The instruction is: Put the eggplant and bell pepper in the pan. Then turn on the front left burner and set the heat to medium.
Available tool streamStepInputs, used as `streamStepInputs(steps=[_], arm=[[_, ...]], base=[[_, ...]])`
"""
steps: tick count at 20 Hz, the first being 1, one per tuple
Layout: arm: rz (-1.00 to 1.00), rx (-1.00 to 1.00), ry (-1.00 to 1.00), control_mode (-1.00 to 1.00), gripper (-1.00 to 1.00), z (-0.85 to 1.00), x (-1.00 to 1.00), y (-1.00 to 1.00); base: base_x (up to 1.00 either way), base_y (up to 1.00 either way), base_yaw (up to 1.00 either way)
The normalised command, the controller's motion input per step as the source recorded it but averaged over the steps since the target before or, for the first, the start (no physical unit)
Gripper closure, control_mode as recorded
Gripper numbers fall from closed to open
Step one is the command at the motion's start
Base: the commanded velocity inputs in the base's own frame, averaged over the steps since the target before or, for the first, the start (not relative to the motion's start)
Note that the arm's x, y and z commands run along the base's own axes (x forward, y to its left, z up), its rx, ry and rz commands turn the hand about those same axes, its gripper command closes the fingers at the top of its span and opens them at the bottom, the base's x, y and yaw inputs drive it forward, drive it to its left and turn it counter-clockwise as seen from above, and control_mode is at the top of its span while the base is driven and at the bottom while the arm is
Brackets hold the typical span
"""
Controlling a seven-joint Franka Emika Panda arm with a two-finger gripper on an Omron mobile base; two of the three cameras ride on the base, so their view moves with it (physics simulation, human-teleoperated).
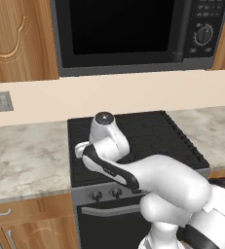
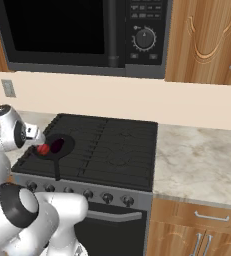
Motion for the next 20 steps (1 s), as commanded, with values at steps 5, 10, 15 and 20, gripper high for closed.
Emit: streamStepInputs(steps=[5,10,15,20], arm=[[-0.19,0.09,-0.20,-1.00,-1.00,-0.21,-0.58,0.13],[-0.21,0.12,-0.25,-1.00,-1.00,-0.43,-0.26,0.20],[-0.23,0.15,-0.28,-1.00,-1.00,-0.45,-0.14,0.10],[-0.21,0.13,-0.25,-1.00,-1.00,-0.38,-0.21,0.01]], base=[[0.00,0.00,0.00],[0.00,0.00,0.00],[0.00,0.00,0.00],[0.00,0.00,0.00]])
